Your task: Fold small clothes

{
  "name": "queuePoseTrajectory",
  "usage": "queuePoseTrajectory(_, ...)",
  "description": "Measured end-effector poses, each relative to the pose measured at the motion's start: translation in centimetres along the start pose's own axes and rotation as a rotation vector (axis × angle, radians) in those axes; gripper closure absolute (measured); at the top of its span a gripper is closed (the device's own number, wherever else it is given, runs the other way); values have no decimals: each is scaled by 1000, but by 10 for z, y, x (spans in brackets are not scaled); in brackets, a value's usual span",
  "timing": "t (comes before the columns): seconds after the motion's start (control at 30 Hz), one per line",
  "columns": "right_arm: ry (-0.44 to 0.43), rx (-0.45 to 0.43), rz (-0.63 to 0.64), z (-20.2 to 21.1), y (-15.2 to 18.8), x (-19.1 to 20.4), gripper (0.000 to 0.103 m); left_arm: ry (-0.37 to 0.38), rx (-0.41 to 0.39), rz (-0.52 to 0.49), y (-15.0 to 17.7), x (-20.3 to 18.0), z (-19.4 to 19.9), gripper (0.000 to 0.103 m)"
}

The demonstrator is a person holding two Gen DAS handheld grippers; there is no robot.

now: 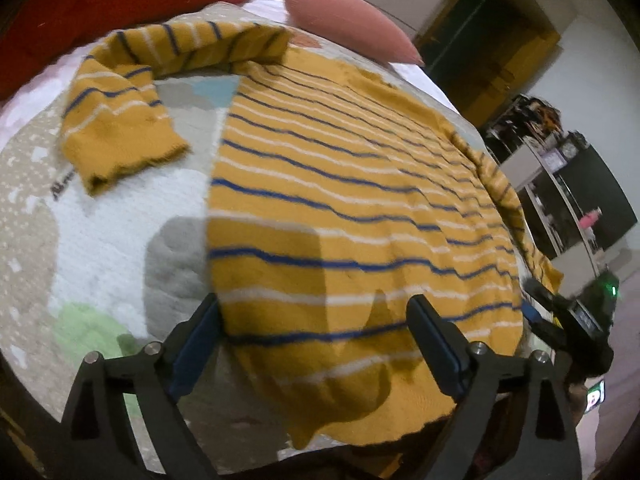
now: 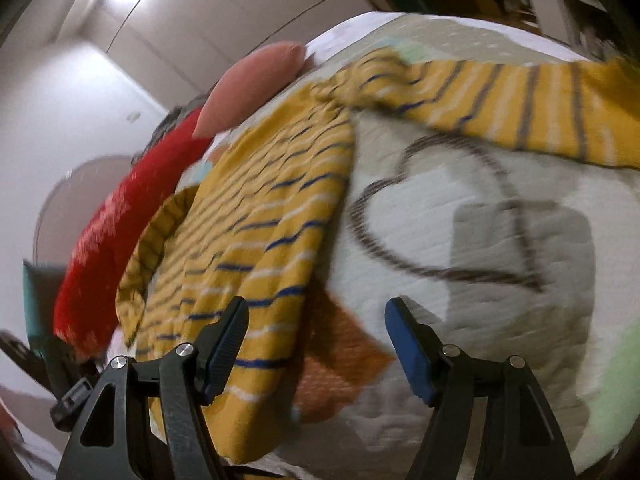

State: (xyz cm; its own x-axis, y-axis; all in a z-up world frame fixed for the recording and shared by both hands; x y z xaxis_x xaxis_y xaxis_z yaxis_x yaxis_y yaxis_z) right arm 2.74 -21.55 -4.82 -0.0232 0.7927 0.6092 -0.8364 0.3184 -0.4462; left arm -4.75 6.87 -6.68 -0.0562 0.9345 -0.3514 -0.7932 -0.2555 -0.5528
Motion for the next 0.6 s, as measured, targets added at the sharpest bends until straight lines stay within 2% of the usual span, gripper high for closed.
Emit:
queuePoseTrajectory(0.07,-5,20,37,-10,10,13,27,3,13,-23,8,-11,-4,13)
queuePoseTrajectory(0.1,6,26,73,-19,13,23,28,14,26,-49,13,-20,-6,29)
queuePoseTrajectory(0.13,10,31,97,-23,16,30,41,18,41,-70,16,-26,-8,46)
queuePoseTrajectory(0.17,11,41,118,-28,19,36,57,-3,56,-91,18,-28,-9,84)
queuePoseTrajectory(0.2,10,59,128,-33,22,42,83,-24,71,-96,18,-25,-9,95)
queuePoseTrajectory(0.33,-16,66,90,-21,26,42,92,21,60,16,18,-5,9,95)
queuePoseTrajectory(0.43,-35,44,46,8,28,26,98,22,45,18,18,-2,26,95)
queuePoseTrajectory(0.53,-37,40,16,30,35,10,98,12,53,13,27,-5,33,94)
queuePoseTrajectory(0.6,-4,47,24,37,41,0,98,-3,68,11,34,-3,33,91)
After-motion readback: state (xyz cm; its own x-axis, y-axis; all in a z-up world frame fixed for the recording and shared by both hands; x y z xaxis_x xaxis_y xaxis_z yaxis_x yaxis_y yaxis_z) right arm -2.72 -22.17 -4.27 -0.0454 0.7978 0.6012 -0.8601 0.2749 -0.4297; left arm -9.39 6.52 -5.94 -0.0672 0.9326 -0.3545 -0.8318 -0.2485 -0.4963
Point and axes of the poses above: each gripper's, at about its wrist camera, not at the fingertips, and z roughly against the way its jaws point, x to its left, y to its underside, the point moved 10 cm from there along -z, roughly the way its jaws point, and after that the axes turned 7 degrees about -z, right-handed, at the moved point
